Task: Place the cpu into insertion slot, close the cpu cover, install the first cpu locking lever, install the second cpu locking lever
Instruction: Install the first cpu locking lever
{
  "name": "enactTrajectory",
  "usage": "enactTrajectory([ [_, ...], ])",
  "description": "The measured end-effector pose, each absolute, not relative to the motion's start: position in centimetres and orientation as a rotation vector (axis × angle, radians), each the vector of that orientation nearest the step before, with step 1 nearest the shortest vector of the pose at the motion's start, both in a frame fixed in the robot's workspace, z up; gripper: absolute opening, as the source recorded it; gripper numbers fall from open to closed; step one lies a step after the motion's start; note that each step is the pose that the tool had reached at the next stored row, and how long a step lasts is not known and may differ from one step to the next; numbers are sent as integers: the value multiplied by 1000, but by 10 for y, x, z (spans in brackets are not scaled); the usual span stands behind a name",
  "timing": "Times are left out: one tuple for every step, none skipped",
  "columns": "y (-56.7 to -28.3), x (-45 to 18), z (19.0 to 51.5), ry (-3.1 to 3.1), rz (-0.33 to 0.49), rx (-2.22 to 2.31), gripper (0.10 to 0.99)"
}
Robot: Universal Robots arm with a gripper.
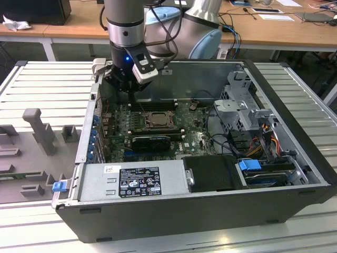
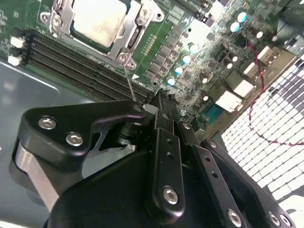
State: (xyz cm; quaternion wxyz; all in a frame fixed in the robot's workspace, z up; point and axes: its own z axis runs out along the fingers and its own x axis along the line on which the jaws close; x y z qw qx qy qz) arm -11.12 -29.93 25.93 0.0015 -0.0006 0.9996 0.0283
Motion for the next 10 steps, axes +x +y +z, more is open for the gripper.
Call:
enactTrajectory([
  [-296, -111, 259, 3137, 89, -3, 106],
  [-294, -111, 259, 3137, 89, -3, 106],
  [-292, -111, 259, 3137, 89, -3, 106],
  [-291, -109, 259, 3137, 89, -4, 106],
  [-290, -105, 259, 3138, 89, -4, 106],
  [-290, -101, 259, 3137, 89, -5, 106],
  [-290, -98, 259, 3137, 89, -6, 106],
  [-289, -94, 258, 3137, 89, -7, 106],
  [-289, -88, 258, 3138, 89, -10, 106],
  [-289, -85, 257, 3138, 89, -11, 106],
])
